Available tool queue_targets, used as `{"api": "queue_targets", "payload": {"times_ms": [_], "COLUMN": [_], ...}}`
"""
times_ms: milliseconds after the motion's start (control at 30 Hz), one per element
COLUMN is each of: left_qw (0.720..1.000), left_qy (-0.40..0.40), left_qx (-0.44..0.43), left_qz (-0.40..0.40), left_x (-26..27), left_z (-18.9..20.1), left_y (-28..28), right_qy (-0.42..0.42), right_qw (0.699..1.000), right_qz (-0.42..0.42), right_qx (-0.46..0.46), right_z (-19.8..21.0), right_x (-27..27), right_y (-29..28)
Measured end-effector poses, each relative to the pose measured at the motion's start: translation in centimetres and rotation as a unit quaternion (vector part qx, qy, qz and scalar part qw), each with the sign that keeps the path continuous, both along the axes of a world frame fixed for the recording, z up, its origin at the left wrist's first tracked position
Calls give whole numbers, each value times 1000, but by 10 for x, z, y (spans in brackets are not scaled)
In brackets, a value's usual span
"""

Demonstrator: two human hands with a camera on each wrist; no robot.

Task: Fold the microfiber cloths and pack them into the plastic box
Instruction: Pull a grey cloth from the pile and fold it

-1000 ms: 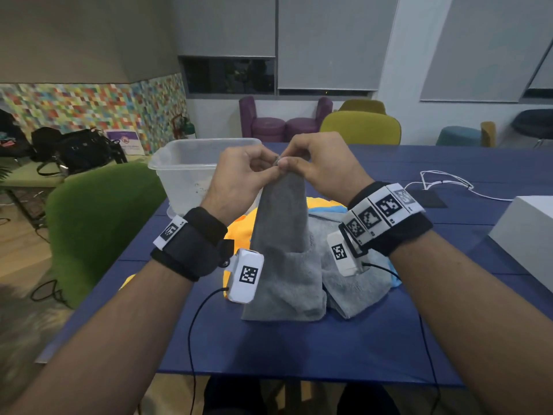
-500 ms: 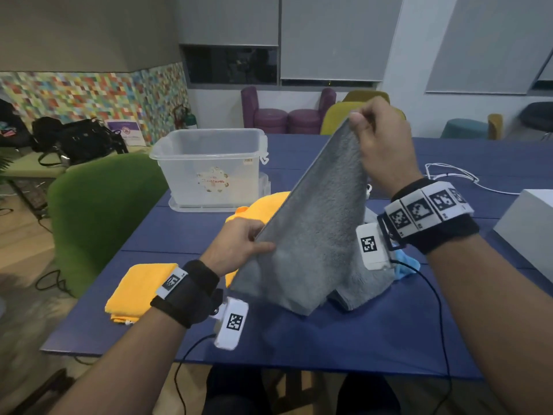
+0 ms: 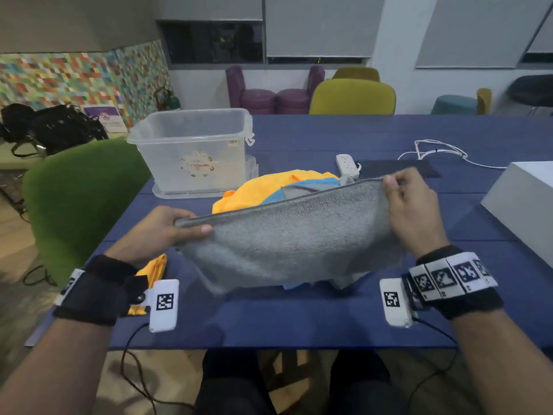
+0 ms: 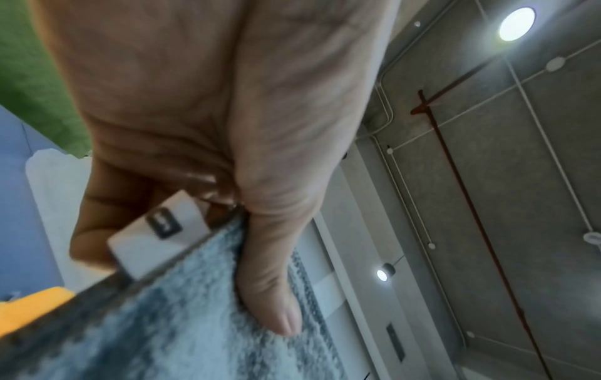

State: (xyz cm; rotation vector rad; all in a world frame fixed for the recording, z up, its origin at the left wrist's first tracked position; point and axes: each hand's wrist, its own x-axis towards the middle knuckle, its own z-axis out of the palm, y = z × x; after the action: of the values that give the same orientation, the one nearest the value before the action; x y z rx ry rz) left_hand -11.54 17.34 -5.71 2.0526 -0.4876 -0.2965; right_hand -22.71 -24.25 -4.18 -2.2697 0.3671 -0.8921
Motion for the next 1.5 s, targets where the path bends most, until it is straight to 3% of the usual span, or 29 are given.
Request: {"api": "queue_targets", "payload": {"times_ms": [133,300,400,533,700,1033,1267,1500], "left_qw": [1000,988,980,982,991,975,970,981], "left_qy": [-8,-56,-61,-53,23,50,-49,80], "left_qx": [-13,145,187,154,46,-8,37,94], "left_qz": [16,13,29,92,121,215,234,153], "left_x": [14,32,36,39,38,43,40,9], "left_z": [3,-35,-62,-84,-99,-94,-99,-111], "left_y": [4,-15,-29,-30,-20,-18,-33,-21], "right_qy": [49,195,258,248,228,200,215,273], "right_qw": [999,979,964,964,966,970,963,934], "right_qz": [-9,-40,-43,-24,-4,-8,5,93], "right_qx": [16,41,58,90,125,140,160,212], "right_z": [-25,-63,-82,-94,-101,-100,-102,-125], "right_x": [-6,3,6,7,6,10,8,-22], "right_y": [-3,-7,-9,-14,-18,-24,-22,-31]}}
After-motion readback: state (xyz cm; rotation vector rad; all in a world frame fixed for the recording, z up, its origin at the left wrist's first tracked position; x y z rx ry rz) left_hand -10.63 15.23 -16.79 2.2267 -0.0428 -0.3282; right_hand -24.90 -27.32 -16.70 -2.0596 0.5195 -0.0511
